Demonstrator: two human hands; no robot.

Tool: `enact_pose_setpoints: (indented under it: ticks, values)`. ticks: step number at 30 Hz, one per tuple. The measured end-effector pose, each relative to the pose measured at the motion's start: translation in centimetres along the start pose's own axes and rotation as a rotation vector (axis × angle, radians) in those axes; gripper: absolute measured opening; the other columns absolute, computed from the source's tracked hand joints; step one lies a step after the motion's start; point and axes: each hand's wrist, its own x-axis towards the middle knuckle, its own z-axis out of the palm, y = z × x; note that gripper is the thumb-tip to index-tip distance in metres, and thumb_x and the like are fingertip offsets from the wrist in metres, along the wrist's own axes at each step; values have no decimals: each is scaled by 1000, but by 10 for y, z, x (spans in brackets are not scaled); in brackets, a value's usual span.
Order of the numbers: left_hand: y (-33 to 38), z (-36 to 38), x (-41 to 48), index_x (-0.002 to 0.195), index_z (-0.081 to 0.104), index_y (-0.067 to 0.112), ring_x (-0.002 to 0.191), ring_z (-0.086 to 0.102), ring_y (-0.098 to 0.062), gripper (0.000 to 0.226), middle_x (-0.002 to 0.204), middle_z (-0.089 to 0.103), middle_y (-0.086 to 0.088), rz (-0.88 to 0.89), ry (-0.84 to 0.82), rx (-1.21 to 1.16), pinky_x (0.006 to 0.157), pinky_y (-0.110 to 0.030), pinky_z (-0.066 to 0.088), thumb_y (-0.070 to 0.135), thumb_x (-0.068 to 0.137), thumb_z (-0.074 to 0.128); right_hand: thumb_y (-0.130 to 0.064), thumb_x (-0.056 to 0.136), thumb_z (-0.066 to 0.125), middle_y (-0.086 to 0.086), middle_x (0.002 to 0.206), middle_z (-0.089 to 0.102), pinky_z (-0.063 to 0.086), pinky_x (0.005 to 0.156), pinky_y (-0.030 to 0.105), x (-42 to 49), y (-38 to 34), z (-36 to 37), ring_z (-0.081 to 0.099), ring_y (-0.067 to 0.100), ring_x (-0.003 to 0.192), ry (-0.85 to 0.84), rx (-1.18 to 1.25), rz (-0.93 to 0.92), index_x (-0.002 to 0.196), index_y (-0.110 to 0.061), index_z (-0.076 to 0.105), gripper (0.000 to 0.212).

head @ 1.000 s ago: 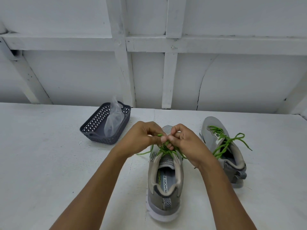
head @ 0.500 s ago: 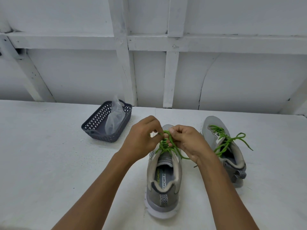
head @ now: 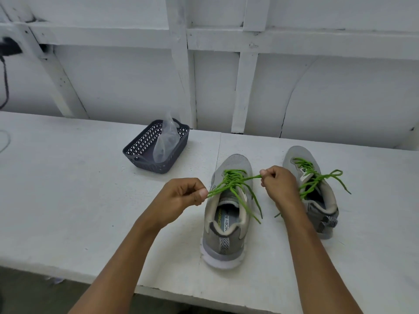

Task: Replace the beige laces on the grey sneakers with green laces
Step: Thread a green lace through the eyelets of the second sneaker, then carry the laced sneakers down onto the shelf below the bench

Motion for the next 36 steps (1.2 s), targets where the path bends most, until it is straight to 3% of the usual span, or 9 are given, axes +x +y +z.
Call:
enact_pose_setpoints:
  ticks: [6,9,11,14,19,25,29,33,36]
  values:
    - [7,9,1,77,62,10,67,56,-12,26,69,62,2,-36,107,83,69,-29,47,31,92,66,-21,98,56,7,89,68,36,70,27,-19,4,-7,60,25,87,-9,-110,-70,91,-5,65,20]
    - [14,16,-4,100,60,20,81,61,-6,14,96,63,13,-11,269,327,75,-30,51,31,94,66,-13,97,57,0,93,63,37,74,24,-38,-1,-24,56,17,88,65,-67,-199,100,-12,65,8]
    - [21,22,-16,120,55,24,100,56,-6,30,118,56,12,87,311,445,82,-29,49,38,94,64,-10,95,59,-2,95,62,36,75,22,-54,-2,-36,55,15,90,159,-80,-301,99,-12,66,9]
    - [38,38,-39,126,56,28,130,36,-14,42,141,44,6,206,139,686,97,-34,40,53,92,59,-11,87,63,7,102,66,43,83,32,-72,7,-54,55,28,102,334,-321,-316,101,-8,69,15]
    - [29,68,-51,121,60,25,145,11,-28,55,159,17,-3,88,20,1058,110,-50,31,66,85,56,-17,86,52,13,131,54,35,95,41,-93,13,-61,41,40,117,188,-689,-77,109,-9,63,27]
    - [15,96,-61,102,65,12,141,21,-35,30,161,20,-10,56,133,911,96,-52,45,40,90,63,-12,82,65,11,123,57,30,103,46,-120,11,-60,36,35,118,249,-654,-35,94,-14,56,15]
    - [19,101,-73,78,53,13,131,40,-37,21,150,35,-14,100,199,712,91,-47,50,26,89,66,-9,79,60,6,116,56,27,107,51,-160,12,-51,37,33,117,201,-616,-104,82,-17,49,14]
    - [14,108,-101,74,55,10,126,46,-37,19,148,39,-15,177,235,682,89,-36,47,19,85,69,-15,78,63,7,105,58,37,99,47,-209,19,-43,41,33,113,168,-557,-190,88,-17,54,13]
    - [11,111,-116,76,54,17,123,47,-40,24,140,43,-18,168,233,672,88,-42,51,27,80,75,-34,81,73,10,124,49,35,102,47,-231,31,-42,34,34,123,183,-548,-219,111,-14,61,39]
